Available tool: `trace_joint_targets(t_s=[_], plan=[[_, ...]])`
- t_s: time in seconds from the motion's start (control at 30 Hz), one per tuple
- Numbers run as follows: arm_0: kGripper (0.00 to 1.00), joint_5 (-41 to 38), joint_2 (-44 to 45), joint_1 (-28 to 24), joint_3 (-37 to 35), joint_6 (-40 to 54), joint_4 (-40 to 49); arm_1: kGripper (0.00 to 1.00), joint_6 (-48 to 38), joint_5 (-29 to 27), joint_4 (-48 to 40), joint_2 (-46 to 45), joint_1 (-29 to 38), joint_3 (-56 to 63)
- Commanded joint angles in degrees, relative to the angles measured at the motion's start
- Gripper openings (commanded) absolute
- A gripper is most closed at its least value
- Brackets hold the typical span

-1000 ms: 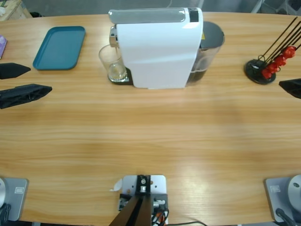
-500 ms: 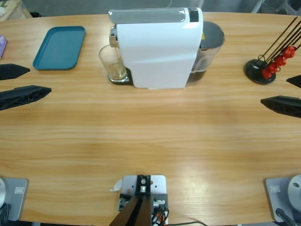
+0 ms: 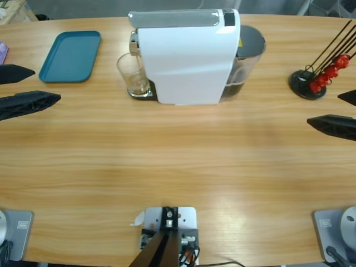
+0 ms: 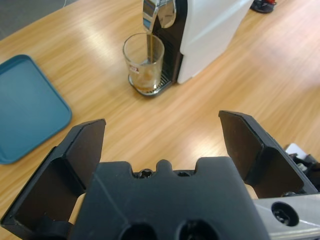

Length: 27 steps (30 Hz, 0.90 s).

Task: Pour coffee

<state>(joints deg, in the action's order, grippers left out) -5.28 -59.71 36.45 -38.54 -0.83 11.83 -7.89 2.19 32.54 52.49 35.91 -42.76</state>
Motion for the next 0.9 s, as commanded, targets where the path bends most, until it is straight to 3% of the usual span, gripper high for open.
trace_joint_targets(t_s=[0.03, 0.9], plan=[[0.996, -0.87, -0.97, 0.47, -0.39, 0.83, 1.11, 1.000, -0.02, -0.17, 0.70, -0.05, -0.58, -0.65], [0.996, -0.96, -0.67, 0.47, -0.48, 0.74, 2.36, 1.000, -0.81, -0.17, 0.77, -0.02, -0.58, -0.74]])
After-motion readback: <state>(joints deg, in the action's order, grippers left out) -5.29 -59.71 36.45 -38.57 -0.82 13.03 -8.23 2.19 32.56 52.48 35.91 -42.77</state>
